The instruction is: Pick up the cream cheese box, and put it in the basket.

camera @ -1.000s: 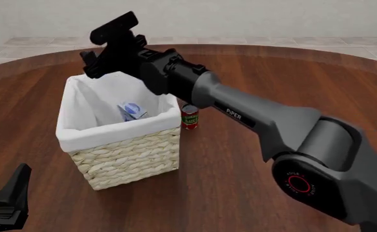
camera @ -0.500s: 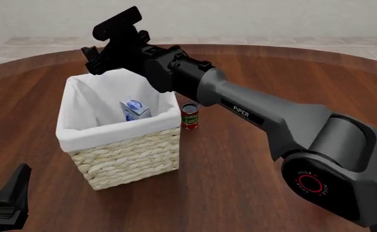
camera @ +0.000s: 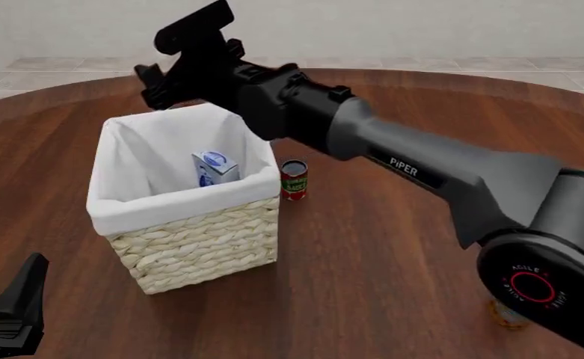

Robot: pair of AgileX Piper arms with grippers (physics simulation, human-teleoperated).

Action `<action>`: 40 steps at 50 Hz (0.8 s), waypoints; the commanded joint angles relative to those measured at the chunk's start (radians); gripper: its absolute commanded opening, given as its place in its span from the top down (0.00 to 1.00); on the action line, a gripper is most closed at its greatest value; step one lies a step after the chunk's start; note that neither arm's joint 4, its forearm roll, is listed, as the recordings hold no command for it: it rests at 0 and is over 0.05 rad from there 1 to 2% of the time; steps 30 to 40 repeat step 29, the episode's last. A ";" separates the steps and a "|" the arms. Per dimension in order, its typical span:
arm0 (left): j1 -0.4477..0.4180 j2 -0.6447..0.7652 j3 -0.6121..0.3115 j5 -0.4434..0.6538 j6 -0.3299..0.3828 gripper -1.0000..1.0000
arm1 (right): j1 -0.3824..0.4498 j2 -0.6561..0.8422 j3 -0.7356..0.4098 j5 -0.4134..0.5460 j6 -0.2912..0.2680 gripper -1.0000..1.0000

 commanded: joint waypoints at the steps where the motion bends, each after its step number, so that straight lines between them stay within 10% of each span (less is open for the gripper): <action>1: 0.000 0.000 0.000 0.000 0.000 0.00 | -0.006 -0.066 0.077 -0.020 -0.001 0.00; 40: 0.000 0.000 0.000 0.000 0.000 0.00 | -0.017 -0.203 0.274 -0.094 0.004 0.00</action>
